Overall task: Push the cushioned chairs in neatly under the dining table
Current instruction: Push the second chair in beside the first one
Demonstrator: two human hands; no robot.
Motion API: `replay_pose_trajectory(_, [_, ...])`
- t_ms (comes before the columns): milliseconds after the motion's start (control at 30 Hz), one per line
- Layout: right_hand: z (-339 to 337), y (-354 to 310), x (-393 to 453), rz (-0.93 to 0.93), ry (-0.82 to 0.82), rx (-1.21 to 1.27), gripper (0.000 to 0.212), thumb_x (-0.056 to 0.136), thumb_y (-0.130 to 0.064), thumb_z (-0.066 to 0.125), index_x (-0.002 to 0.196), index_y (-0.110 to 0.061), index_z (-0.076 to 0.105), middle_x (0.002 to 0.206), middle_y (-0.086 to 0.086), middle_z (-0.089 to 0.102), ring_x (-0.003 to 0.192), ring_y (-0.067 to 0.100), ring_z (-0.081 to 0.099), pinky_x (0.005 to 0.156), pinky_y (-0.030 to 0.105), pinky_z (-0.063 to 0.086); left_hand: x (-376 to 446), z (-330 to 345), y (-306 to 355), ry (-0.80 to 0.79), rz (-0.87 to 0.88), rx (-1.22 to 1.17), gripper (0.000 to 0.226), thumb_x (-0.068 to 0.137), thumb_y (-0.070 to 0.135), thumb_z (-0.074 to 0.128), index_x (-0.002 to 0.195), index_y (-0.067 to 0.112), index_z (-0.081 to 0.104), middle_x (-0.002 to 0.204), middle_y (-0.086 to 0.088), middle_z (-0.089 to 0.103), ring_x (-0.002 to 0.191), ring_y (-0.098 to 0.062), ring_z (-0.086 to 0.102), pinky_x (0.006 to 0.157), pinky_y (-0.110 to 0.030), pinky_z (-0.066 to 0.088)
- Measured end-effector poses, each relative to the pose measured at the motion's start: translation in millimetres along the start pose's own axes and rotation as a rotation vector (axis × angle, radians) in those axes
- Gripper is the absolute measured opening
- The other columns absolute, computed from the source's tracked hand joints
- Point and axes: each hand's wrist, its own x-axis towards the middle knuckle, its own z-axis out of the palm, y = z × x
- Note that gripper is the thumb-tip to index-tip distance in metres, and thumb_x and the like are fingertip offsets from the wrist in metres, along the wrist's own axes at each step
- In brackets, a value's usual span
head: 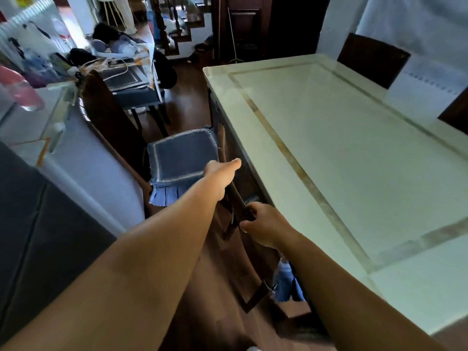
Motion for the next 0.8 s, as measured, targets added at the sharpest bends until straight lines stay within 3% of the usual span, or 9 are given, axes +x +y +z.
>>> replay_pose_trajectory(167, [2,7,8,-0.031,-0.049,-0.064,0.048,0.080,-0.019,0.059,0.127,-0.026,0.051,0.106,0.004,0.064,0.094,0.024,0.061,0.054,0.023,0.036,12,15,-16,0.047,0.018,0.156,0.019,0.082,0.014,0.058,0.099,0.020,0.059,0.086,-0.007,0.062,0.089,-0.032,0.063,0.083,-0.046,0.056])
replay_pose_trajectory(233, [3,7,11,-0.028,-0.020,-0.098,0.047,0.081,-0.023,0.059,0.127,-0.028,0.052,0.108,0.003,0.065,0.094,0.023,0.061,0.058,0.026,0.039,16,15,-17,0.084,0.024,0.174,0.018,0.082,0.009,0.053,0.093,0.023,0.058,0.081,-0.006,0.060,0.084,-0.029,0.062,0.079,-0.044,0.057])
replay_pose_trajectory(333, [8,4,11,-0.058,-0.019,-0.110,0.036,0.080,-0.024,0.061,0.116,-0.027,0.058,0.102,0.001,0.067,0.091,0.022,0.063,0.069,0.031,0.050,19,9,-19,0.126,0.040,0.189,0.020,0.080,0.005,0.051,0.090,0.018,0.062,0.075,-0.005,0.059,0.070,-0.023,0.057,0.058,-0.032,0.051])
replay_pose_trajectory(400, [13,-1,7,-0.073,-0.016,-0.112,0.034,0.080,-0.023,0.062,0.113,-0.026,0.059,0.101,0.002,0.067,0.091,0.023,0.063,0.073,0.032,0.051,17,2,-20,0.143,0.053,0.196,0.020,0.080,0.005,0.051,0.091,0.016,0.063,0.077,-0.006,0.060,0.071,-0.023,0.057,0.057,-0.029,0.046])
replay_pose_trajectory(533, [27,-11,2,-0.114,-0.002,-0.114,0.033,0.080,-0.020,0.058,0.113,-0.023,0.061,0.093,0.000,0.063,0.087,0.023,0.061,0.067,0.028,0.039,13,-16,-23,0.159,0.062,0.188,0.025,0.081,0.005,0.054,0.102,0.013,0.063,0.089,-0.008,0.062,0.083,-0.026,0.059,0.061,-0.030,0.046])
replay_pose_trajectory(667, [54,-30,-6,-0.171,-0.008,-0.096,0.026,0.077,-0.022,0.059,0.103,-0.020,0.063,0.084,-0.005,0.056,0.078,0.017,0.053,0.057,0.026,0.034,7,-49,-36,0.208,0.065,0.222,0.022,0.081,0.006,0.054,0.099,0.014,0.063,0.075,-0.001,0.056,0.070,-0.019,0.054,0.054,-0.026,0.042])
replay_pose_trajectory(800, [93,-58,-12,-0.213,-0.083,-0.055,0.014,0.076,-0.024,0.061,0.088,-0.019,0.059,0.082,-0.001,0.062,0.079,0.022,0.059,0.060,0.027,0.037,4,-97,-49,0.293,0.068,0.273,0.022,0.080,0.006,0.052,0.095,0.015,0.065,0.089,-0.009,0.064,0.086,-0.029,0.061,0.076,-0.033,0.052])
